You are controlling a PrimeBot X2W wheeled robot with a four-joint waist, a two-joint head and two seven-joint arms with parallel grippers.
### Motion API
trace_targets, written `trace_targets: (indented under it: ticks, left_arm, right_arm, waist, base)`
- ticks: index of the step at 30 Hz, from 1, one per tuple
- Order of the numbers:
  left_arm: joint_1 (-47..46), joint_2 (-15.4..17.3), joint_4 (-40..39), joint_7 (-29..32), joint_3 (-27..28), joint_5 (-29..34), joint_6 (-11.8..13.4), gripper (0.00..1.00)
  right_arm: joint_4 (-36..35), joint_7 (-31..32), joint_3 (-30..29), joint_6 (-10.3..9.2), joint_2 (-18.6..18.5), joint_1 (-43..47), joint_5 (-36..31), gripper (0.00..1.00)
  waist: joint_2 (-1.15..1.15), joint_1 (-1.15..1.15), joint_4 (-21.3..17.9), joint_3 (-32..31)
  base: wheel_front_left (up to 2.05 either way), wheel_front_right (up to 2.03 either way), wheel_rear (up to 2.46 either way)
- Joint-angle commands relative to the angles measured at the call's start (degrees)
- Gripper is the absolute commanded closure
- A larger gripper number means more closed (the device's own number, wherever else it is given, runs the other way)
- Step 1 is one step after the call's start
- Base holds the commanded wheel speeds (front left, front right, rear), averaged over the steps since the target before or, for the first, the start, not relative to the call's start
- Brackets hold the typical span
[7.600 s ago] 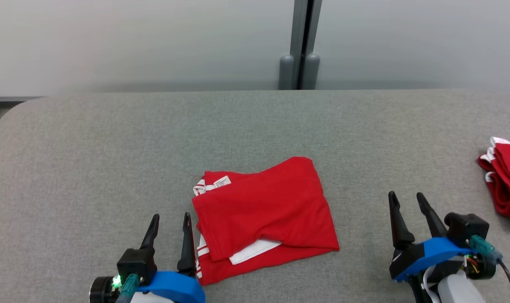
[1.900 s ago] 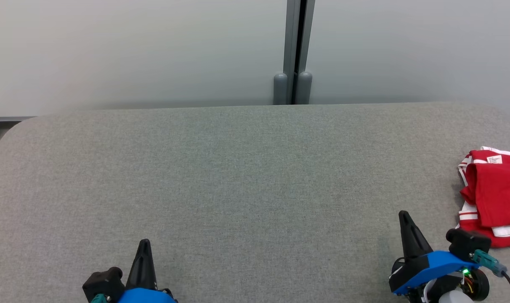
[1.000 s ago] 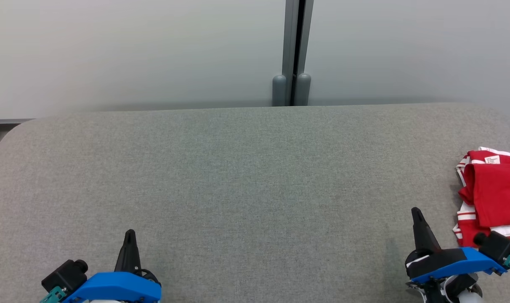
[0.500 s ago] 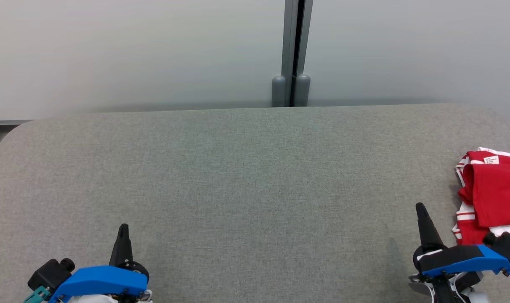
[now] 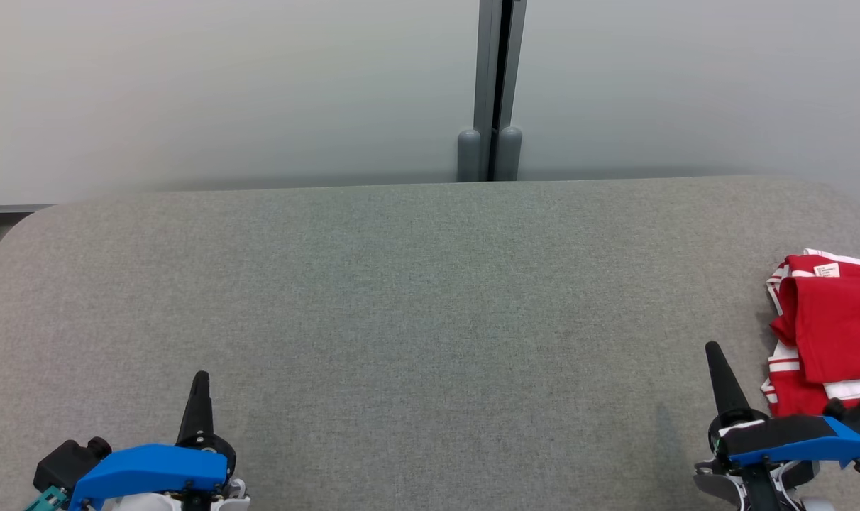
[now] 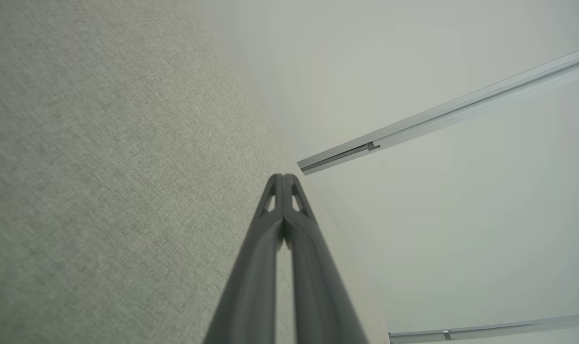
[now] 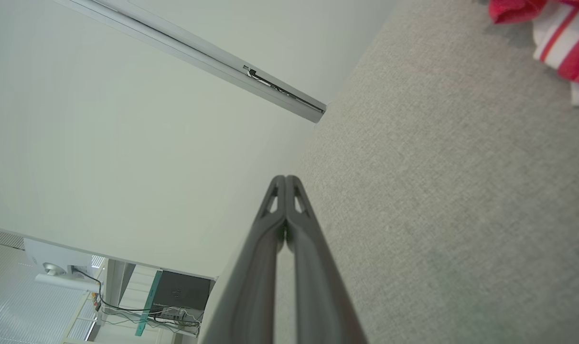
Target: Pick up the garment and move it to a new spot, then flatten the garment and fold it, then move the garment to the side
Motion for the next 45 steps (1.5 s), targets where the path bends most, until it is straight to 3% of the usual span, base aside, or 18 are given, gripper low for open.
trace_targets:
  ticks: [1,45]
  left_arm:
    - [-1.74,0.13,-0.79,0.42,0.54,-1.67,-0.53,1.0]
    - [-3.37,0.05,-2.41,6.14,5.08,-22.65,-3.62,1.0]
  right_arm:
    - [-1.16,0.42,-0.32,0.02,-0.44,0.01,1.86,1.0]
    - [-5.92,6.04,-1.89,0.02,-0.57,1.71,23.07,1.0]
  waist:
    - [-0.01,0.0,-0.01,-0.02]
    - [0.0,0.0,-0.31,-0.6]
  base:
    - [0.0,0.0,0.0]
    - [0.0,0.0,0.0]
